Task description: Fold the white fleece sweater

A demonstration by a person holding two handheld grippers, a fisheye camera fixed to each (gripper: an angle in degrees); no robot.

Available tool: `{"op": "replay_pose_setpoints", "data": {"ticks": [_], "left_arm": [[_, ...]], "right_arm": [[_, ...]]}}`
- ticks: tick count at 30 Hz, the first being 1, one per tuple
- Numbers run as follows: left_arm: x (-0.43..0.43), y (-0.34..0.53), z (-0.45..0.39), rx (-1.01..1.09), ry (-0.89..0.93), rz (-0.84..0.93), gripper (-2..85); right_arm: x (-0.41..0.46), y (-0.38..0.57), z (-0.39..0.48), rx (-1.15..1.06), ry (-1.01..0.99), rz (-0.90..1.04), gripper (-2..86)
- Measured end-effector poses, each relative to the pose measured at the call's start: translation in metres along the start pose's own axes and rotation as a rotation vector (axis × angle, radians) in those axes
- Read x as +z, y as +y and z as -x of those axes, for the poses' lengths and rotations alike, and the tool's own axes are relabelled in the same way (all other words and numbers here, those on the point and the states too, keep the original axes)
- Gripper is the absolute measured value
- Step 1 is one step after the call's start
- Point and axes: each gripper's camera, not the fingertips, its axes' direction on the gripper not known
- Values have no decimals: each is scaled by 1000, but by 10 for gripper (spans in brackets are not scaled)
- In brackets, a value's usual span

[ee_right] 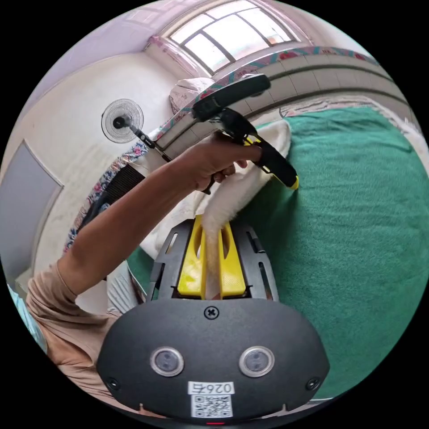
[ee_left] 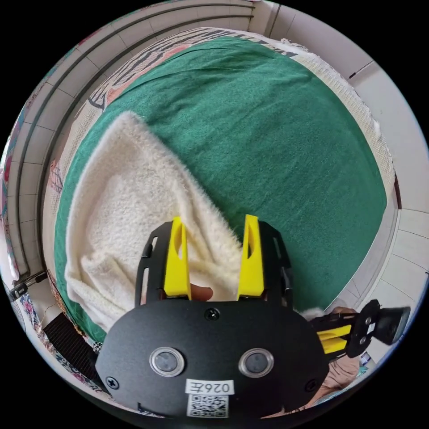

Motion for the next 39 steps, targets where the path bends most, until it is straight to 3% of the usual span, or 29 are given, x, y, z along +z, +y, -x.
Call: {"op": "replay_pose_setpoints", "data": {"ticks": [3,7,12,17,23,27,30,34,39], "left_arm": [[-13,17,19,-4,-60,-47,37],[-46,65,68,-18,123,-200,25],[-98,198,180,-61,399,-491,20],[-96,347,281,-123,542,-677,20],[-18,510,394,-275,638,-791,25],[99,579,454,-457,659,-705,43],[172,618,483,-591,784,-671,69],[180,674,493,-658,780,-779,70],[102,706,417,-465,531,-993,-3]], "right_arm": [[8,-6,23,-48,27,6,-6],[14,-18,45,-70,-17,-35,-6],[34,-45,113,-152,-201,-132,-5],[101,-71,200,-220,-322,-80,-3],[234,-88,307,-275,-324,92,4],[342,-80,342,-279,-255,271,47],[397,-71,355,-274,-377,465,84],[402,-70,380,-352,-469,571,92],[349,-72,390,-509,-161,419,46]]}}
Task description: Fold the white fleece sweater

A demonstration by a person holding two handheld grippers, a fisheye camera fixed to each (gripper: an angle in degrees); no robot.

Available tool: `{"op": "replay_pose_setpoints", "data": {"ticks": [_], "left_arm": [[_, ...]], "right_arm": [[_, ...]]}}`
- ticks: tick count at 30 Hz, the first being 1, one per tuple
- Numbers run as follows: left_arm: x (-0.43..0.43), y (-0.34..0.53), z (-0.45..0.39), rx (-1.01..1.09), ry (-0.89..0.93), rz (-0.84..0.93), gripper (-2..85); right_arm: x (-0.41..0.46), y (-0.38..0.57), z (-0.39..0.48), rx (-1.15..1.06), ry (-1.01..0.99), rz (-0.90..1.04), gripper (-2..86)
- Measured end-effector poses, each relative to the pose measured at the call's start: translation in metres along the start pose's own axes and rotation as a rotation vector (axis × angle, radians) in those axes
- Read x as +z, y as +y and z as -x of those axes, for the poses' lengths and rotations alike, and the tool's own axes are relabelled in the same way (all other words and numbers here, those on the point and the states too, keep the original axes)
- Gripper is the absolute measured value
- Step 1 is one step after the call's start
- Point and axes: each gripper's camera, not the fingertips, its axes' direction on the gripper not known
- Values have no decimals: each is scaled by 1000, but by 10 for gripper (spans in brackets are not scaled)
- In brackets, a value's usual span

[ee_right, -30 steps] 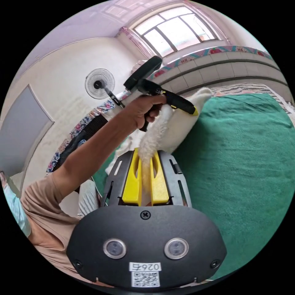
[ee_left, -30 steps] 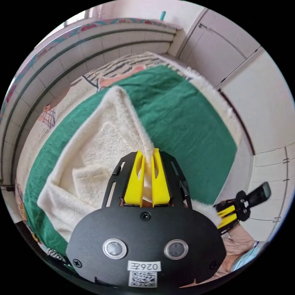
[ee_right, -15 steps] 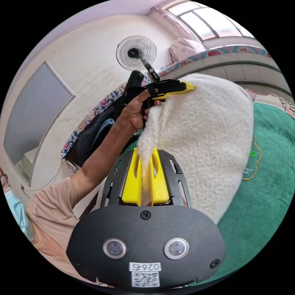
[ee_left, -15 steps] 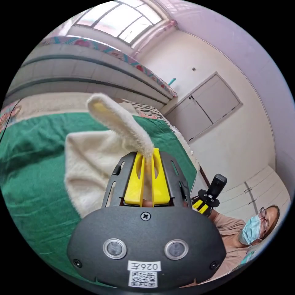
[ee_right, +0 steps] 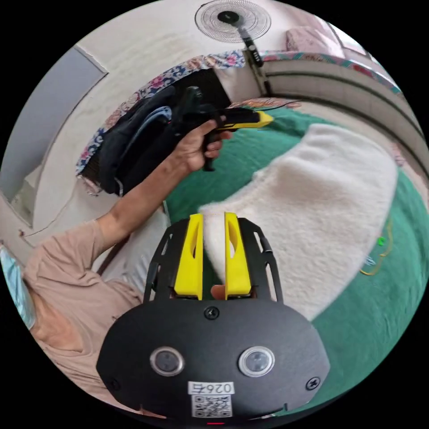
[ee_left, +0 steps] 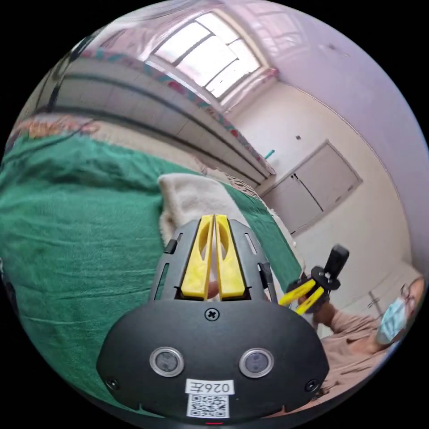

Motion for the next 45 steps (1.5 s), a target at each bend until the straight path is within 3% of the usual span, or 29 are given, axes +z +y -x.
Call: {"op": "replay_pose_setpoints", "data": {"ticks": [4,6,7,11,15,16,18,23,28,30,33,40,45], "left_arm": [[63,18,-52,139,-94,134,-8],[145,30,-42,147,-297,455,-8],[161,34,-38,146,-313,526,-8],[125,23,-44,123,-258,357,-6],[58,9,-23,42,-318,81,39],[54,6,-16,28,-305,66,55],[61,-2,19,-48,-206,65,179],[116,-3,72,-141,-119,207,202],[148,-9,83,-143,-130,230,179],[160,-16,87,-167,-66,289,133],[198,-15,98,-195,98,453,90],[220,-25,109,-249,125,322,56],[288,-60,47,-171,48,406,53]], "right_arm": [[5,13,-36,103,264,46,10],[38,24,-66,175,306,153,-3],[43,28,-70,185,299,156,-5],[11,44,-70,136,290,80,-1],[-71,84,-109,239,337,-189,48],[-80,91,-121,271,321,-218,57],[-103,120,-179,413,203,-300,85],[-93,179,-273,617,-18,-444,105],[-51,179,-323,661,-83,-393,156],[-31,168,-347,685,-154,-373,177],[-10,146,-361,668,-146,-300,161],[-27,139,-379,607,-142,-180,85],[-86,166,-393,590,-83,-105,67]]}}
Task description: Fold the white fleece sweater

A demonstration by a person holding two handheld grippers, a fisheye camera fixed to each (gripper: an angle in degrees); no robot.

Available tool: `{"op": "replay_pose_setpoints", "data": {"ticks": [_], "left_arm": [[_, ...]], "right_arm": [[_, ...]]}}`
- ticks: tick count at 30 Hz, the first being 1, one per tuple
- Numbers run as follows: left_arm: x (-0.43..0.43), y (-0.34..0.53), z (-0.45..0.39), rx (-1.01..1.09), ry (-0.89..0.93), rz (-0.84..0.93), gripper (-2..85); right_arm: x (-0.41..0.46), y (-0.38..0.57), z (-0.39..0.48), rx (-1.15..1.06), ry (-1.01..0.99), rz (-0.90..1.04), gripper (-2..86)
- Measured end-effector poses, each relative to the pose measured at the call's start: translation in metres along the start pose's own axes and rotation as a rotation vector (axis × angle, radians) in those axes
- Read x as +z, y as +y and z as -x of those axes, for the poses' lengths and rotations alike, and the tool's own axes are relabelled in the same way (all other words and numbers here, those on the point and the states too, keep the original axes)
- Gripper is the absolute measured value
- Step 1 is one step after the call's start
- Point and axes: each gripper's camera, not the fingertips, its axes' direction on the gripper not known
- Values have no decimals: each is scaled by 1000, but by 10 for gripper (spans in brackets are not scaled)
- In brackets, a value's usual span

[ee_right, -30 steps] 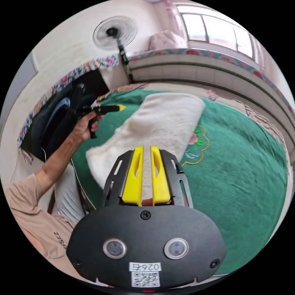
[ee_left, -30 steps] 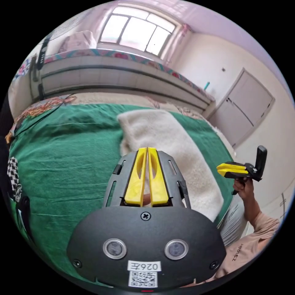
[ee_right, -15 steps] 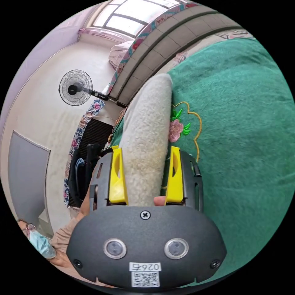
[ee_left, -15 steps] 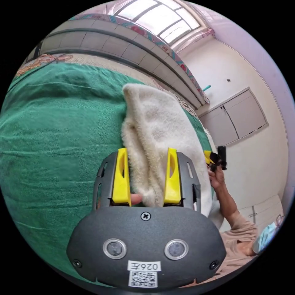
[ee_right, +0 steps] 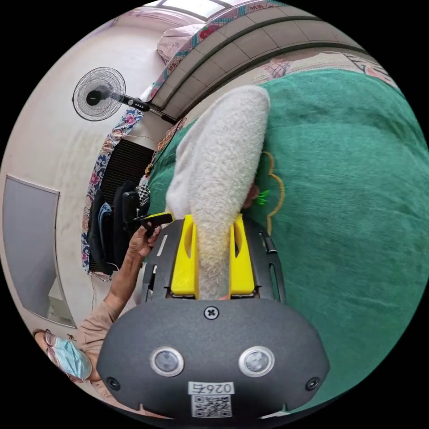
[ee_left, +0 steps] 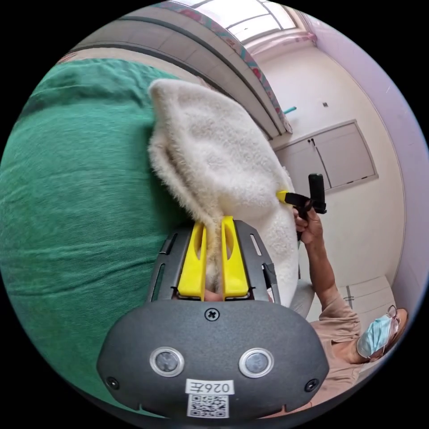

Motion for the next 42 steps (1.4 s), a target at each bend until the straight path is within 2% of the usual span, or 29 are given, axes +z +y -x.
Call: {"op": "replay_pose_setpoints", "data": {"ticks": [4,7,11,14,18,22,25,28,31,34,35,38,40,41,42], "left_arm": [[70,-40,-70,64,41,45,52],[146,-70,-129,58,167,55,52],[271,-109,-229,49,334,83,52],[362,-136,-319,123,340,164,52],[467,-163,-409,161,393,247,53],[513,-174,-440,169,457,305,58],[501,-174,-442,184,480,271,59],[475,-174,-437,182,516,295,49],[426,-165,-436,231,475,287,13],[353,-145,-440,332,428,254,-6],[314,-134,-444,385,410,219,-7],[204,-93,-459,559,284,66,-9],[136,-56,-473,674,147,-39,-10],[91,-23,-484,744,47,-120,-10],[48,13,-494,807,-47,-205,-10]], "right_arm": [[-86,33,-32,5,117,-32,63],[-176,81,-70,31,229,-87,54],[-309,162,-115,63,508,-158,24],[-400,219,-152,164,642,-226,-3],[-511,299,-217,357,586,-382,-3],[-570,371,-237,410,494,-590,18],[-579,405,-224,333,421,-653,28],[-555,414,-203,299,499,-559,20],[-530,416,-191,302,630,-491,-2],[-546,435,-141,292,694,-607,-8],[-543,450,-102,226,768,-698,-8],[-498,471,-32,53,948,-775,-9],[-459,463,-30,54,1026,-655,-9],[-437,453,-36,80,1075,-497,-9],[-435,460,-20,86,1131,-575,-9]]}}
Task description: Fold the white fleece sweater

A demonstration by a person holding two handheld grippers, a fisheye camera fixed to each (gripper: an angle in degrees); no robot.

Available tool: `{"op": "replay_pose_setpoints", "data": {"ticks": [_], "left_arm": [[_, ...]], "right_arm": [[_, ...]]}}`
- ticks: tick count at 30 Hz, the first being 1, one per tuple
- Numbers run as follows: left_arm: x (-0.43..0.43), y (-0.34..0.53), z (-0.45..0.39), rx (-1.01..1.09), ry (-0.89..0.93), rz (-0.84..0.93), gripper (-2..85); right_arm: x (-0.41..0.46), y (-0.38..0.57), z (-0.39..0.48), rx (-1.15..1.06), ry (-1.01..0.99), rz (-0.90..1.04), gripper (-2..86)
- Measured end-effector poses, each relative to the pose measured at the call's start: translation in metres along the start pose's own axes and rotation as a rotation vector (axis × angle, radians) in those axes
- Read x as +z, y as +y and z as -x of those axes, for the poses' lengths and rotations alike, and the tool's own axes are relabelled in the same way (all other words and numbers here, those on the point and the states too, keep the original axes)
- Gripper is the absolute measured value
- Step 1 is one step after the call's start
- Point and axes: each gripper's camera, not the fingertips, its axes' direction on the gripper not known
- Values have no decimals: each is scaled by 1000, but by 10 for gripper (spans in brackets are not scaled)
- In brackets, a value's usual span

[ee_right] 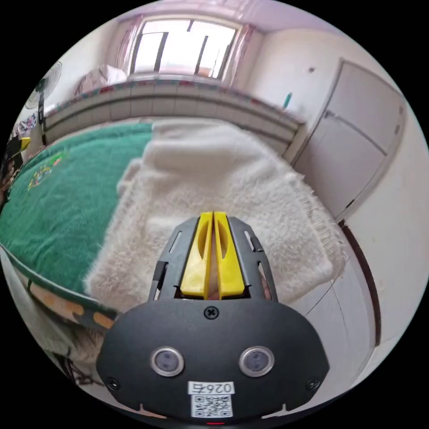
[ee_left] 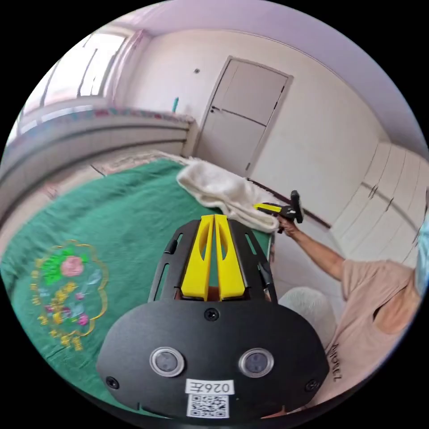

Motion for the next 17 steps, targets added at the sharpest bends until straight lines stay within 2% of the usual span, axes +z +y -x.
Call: {"op": "replay_pose_setpoints", "data": {"ticks": [2,4,6,8,10,12,13,17], "left_arm": [[-71,20,-41,75,-150,-84,-10],[-141,46,-77,99,-275,-193,-10],[-230,86,-114,84,-332,-333,-10],[-287,117,-137,83,-301,-401,-10],[-337,151,-160,86,-280,-474,-10],[-392,190,-193,84,-316,-532,-10],[-404,198,-202,79,-340,-529,-10],[-480,254,-269,61,-630,-504,-9]], "right_arm": [[-26,-9,-7,141,20,34,-9],[-64,-15,-10,238,-96,-34,-9],[-133,-15,11,307,-230,-270,-9],[-184,-17,40,305,-280,-451,-10],[-229,-24,77,252,-337,-601,-10],[-273,-59,135,22,-496,-574,-9],[-283,-68,151,-25,-513,-570,-9],[-350,-120,256,-248,-593,-680,-9]]}}
